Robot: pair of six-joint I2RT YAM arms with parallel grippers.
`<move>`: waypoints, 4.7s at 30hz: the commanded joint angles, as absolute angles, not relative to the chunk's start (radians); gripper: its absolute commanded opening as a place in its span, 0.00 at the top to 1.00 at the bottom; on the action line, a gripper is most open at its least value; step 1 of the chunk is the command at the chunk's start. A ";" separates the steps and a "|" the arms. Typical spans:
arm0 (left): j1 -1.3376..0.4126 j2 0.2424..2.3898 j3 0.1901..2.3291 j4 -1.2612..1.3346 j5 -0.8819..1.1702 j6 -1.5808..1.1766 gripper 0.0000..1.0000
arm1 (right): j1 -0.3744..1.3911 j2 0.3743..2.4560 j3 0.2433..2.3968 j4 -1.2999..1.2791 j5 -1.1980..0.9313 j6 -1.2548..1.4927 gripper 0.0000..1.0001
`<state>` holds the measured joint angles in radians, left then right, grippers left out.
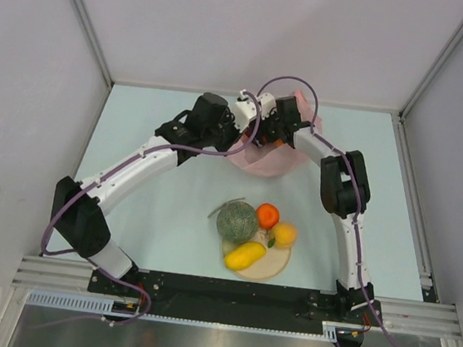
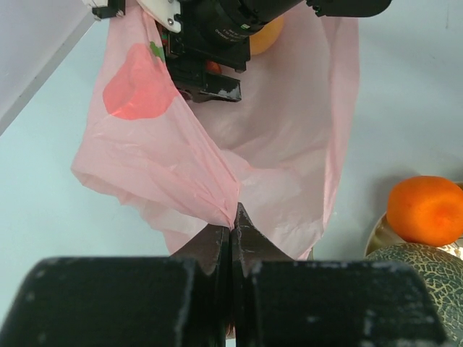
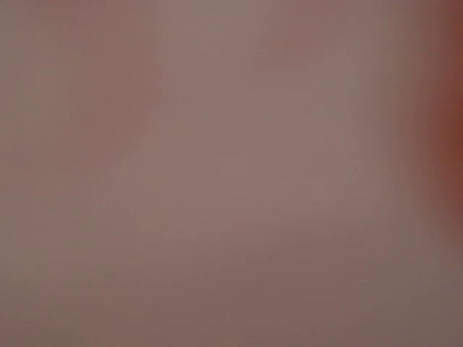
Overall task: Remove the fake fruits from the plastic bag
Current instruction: Take out the fake fruit from the plastic bag, then place the fake fruit on the plate, then take out the fake fruit from the plastic bag.
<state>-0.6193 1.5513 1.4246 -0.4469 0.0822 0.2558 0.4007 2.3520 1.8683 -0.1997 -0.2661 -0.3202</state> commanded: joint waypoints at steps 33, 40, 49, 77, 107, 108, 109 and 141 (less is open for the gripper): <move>-0.614 1.694 1.574 -0.383 -0.074 0.219 1.00 | 0.281 1.588 1.381 -0.337 -0.632 -0.396 0.57; -0.614 1.654 1.585 -0.394 -0.008 0.255 1.00 | 0.339 1.395 1.323 -0.561 -0.617 -0.520 0.69; -0.614 1.554 1.526 -0.419 0.123 0.189 1.00 | 0.707 1.129 1.095 -0.879 -0.379 -0.838 1.00; -0.632 1.341 1.286 -0.437 0.224 0.209 1.00 | 1.081 0.893 0.641 -0.672 -0.189 -0.893 1.00; -0.635 1.371 1.276 -0.430 0.233 0.198 1.00 | 1.229 0.899 0.520 -0.489 -0.066 -0.827 0.48; -0.637 1.370 1.275 -0.430 0.232 0.198 1.00 | 1.229 0.899 0.520 -0.488 -0.066 -0.824 0.45; -0.637 1.368 1.273 -0.430 0.232 0.199 1.00 | 1.227 0.899 0.520 -0.488 -0.064 -0.824 0.39; -0.672 1.436 1.420 -0.454 0.279 0.132 1.00 | 0.622 1.098 0.995 -0.029 -0.045 -0.504 0.30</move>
